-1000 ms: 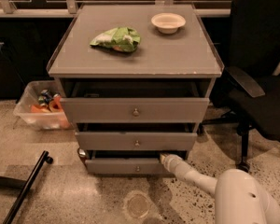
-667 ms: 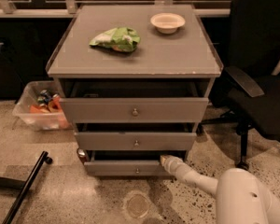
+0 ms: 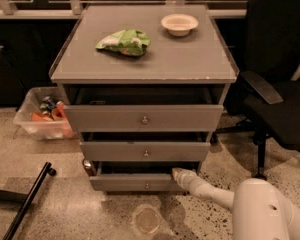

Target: Open bottom drawer

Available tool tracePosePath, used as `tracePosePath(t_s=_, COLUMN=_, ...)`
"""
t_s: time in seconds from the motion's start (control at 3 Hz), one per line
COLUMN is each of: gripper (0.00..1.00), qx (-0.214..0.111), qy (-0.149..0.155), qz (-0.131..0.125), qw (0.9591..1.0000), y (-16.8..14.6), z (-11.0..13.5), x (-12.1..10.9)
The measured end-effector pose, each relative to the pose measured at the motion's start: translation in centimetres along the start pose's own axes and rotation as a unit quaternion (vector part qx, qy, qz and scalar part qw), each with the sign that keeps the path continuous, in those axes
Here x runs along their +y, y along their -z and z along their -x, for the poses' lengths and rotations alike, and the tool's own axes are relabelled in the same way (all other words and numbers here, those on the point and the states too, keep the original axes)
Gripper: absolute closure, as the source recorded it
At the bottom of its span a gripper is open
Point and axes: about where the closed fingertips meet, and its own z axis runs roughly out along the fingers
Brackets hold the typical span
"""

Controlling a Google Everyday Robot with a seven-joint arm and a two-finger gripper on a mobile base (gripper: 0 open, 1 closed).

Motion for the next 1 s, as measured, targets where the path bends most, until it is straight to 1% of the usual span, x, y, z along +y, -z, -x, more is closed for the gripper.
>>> tracePosePath(t_s=0.33, gripper=1.00, qx=0.001, qy=0.001, qz=0.000, qw=1.0000, y=0.1, z=0.1, x=0.0)
tracePosePath(t_s=0.67, gripper=1.00, qx=0.021, qy=0.022, qz=0.003, qw=0.9995, y=1.3, z=-1.3, x=0.3)
tracePosePath(t_s=1.0, gripper=1.00, qx=0.021, qy=0.022, qz=0.003, qw=0.9995, y=1.4, z=-1.1, x=0.4)
